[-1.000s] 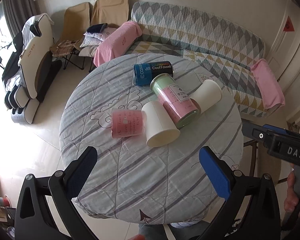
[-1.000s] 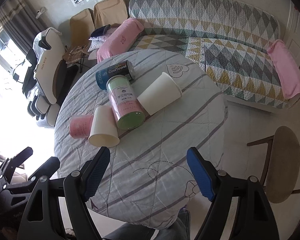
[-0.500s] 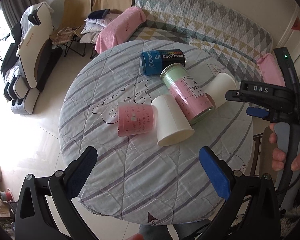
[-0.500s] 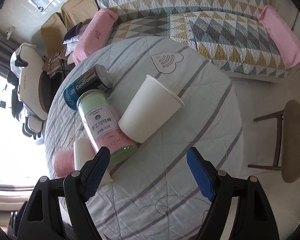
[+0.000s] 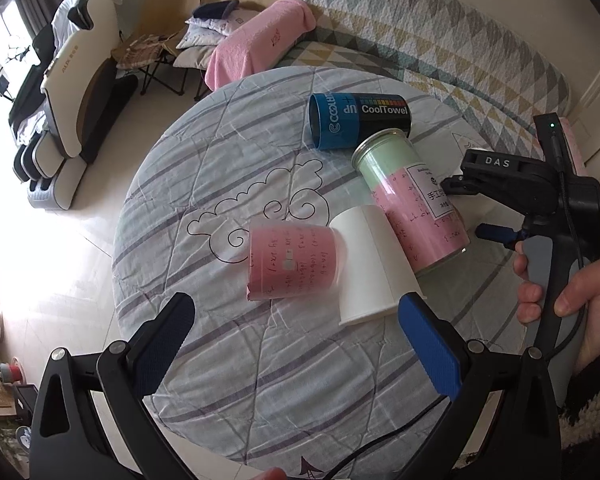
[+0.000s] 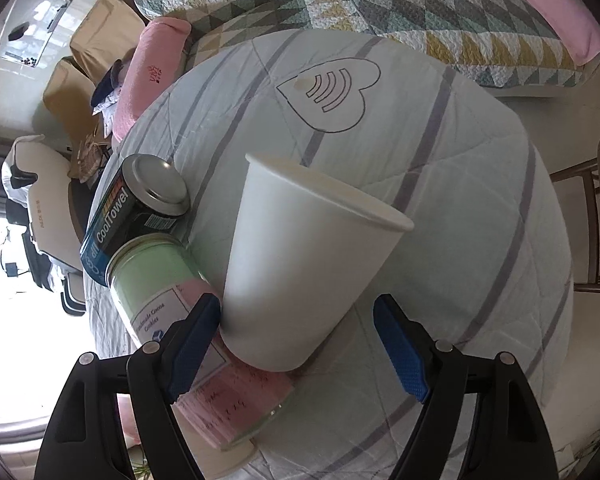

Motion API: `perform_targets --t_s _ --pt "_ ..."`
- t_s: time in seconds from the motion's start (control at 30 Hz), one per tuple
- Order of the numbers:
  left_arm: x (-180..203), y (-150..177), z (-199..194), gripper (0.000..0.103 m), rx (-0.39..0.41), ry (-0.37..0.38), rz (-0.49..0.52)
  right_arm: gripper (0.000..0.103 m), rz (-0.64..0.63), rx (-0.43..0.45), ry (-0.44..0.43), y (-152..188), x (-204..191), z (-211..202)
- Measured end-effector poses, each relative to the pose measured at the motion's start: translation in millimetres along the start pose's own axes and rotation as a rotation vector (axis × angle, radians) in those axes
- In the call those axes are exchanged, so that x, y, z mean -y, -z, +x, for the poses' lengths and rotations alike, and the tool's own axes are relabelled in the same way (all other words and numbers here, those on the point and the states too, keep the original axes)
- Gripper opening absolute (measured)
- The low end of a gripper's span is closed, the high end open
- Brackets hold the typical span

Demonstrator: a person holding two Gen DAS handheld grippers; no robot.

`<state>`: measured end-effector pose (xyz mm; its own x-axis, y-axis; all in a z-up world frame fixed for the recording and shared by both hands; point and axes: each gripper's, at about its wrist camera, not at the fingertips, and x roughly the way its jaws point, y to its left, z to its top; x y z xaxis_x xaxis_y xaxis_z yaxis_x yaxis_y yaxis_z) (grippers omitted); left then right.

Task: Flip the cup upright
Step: 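Close the right tool on the white cup's body and lift it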

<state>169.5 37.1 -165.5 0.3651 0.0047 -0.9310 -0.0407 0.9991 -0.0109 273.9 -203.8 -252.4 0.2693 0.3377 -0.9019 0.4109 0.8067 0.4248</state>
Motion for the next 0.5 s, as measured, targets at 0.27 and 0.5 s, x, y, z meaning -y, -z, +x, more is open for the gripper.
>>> perform_targets --t_s 0.27,0.5 --pt "3.5 1.9 -2.8 0.103 0.000 0.002 0.005 0.059 -0.072 0.051 -0.047 -13.1 -2.2 -0.6" --pt "6.8 2.1 -13.9 0.103 0.021 0.023 0.012 0.059 -0.175 0.086 -0.036 -7.0 1.0 -37.3"
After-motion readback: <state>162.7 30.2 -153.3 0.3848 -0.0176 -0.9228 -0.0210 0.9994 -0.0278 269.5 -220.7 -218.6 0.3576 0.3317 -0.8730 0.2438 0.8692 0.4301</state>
